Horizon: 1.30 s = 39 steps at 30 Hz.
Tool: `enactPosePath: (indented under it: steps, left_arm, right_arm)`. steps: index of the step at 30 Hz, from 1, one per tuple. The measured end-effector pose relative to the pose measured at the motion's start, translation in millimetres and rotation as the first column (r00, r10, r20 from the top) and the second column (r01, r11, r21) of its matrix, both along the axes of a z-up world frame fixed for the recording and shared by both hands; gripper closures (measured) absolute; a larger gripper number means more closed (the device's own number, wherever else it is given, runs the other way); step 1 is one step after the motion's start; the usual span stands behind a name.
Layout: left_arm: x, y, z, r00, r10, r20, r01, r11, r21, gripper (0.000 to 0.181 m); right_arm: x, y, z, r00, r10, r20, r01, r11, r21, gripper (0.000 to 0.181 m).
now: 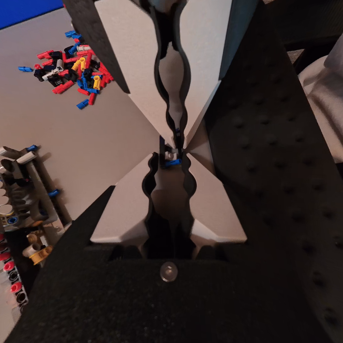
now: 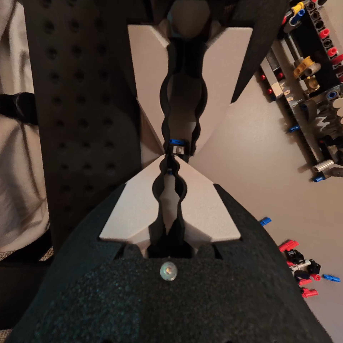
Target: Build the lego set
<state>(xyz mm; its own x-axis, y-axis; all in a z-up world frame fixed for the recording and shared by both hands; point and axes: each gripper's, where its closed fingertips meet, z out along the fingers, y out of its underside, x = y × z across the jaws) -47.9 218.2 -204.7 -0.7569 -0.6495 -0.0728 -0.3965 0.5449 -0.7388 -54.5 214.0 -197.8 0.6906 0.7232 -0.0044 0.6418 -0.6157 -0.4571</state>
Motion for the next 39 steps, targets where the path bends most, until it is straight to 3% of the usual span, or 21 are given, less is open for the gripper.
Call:
enactPosePath:
  steps: [11,14,17,21,23,26,27,30,35,39]
  left_arm:
    - [-8.8,1.7,-0.6,0.999,-0.032,-0.037,0.032,0.999,-0.023,0.158]
    - [-3.6,5.5,-0.4,0.998,0.025,-0.065,-0.027,0.999,-0.035,0.158]
    - [-1.9,5.2,4.6,0.976,0.079,-0.202,-0.114,0.980,-0.165,0.158]
    - [-5.8,-4.0,16.0,0.856,0.030,-0.516,-0.268,0.880,-0.393,0.158]
    - [-4.8,-2.6,16.9,0.816,0.024,-0.578,-0.325,0.845,-0.424,0.159]
    - [-4.1,-3.0,17.1,0.786,0.020,-0.618,-0.377,0.807,-0.454,0.159]
    - [-3.0,-3.2,18.4,0.780,0.017,-0.626,-0.395,0.789,-0.471,0.168]
    - [-0.3,-1.1,18.0,0.781,0.055,-0.622,-0.424,0.778,-0.464,0.169]
    - [-6.5,-3.1,19.4,0.802,0.050,-0.595,-0.385,0.805,-0.451,0.157]
    - [-7.9,6.9,19.5,0.862,0.081,-0.501,-0.314,0.860,-0.402,0.151]
  right_arm:
    - [7.6,3.5,6.4,0.999,-0.028,0.021,0.027,0.999,0.032,0.180]
    - [10.3,5.1,21.7,0.998,-0.056,-0.038,0.059,0.995,0.079,0.180]
    - [20.4,5.2,41.6,0.991,-0.111,-0.075,0.121,0.982,0.143,0.180]
    - [1.6,-10.3,43.6,0.992,-0.047,-0.116,0.059,0.992,0.107,0.180]
    - [-11.9,-21.0,34.0,0.996,0.011,-0.089,-0.006,0.999,0.053,0.179]
    - [-18.1,-20.2,22.3,0.998,0.005,-0.055,-0.003,0.999,0.042,0.179]
    - [-17.4,-19.2,16.9,0.999,-0.007,-0.040,0.008,0.999,0.038,0.179]
    - [-8.7,-14.2,4.4,0.998,-0.049,0.035,0.048,0.998,0.050,0.180]
    - [7.3,-8.7,0.3,0.989,-0.117,0.088,0.110,0.991,0.080,0.180]
    - [4.0,-10.3,7.0,0.993,-0.114,0.043,0.110,0.991,0.078,0.180]
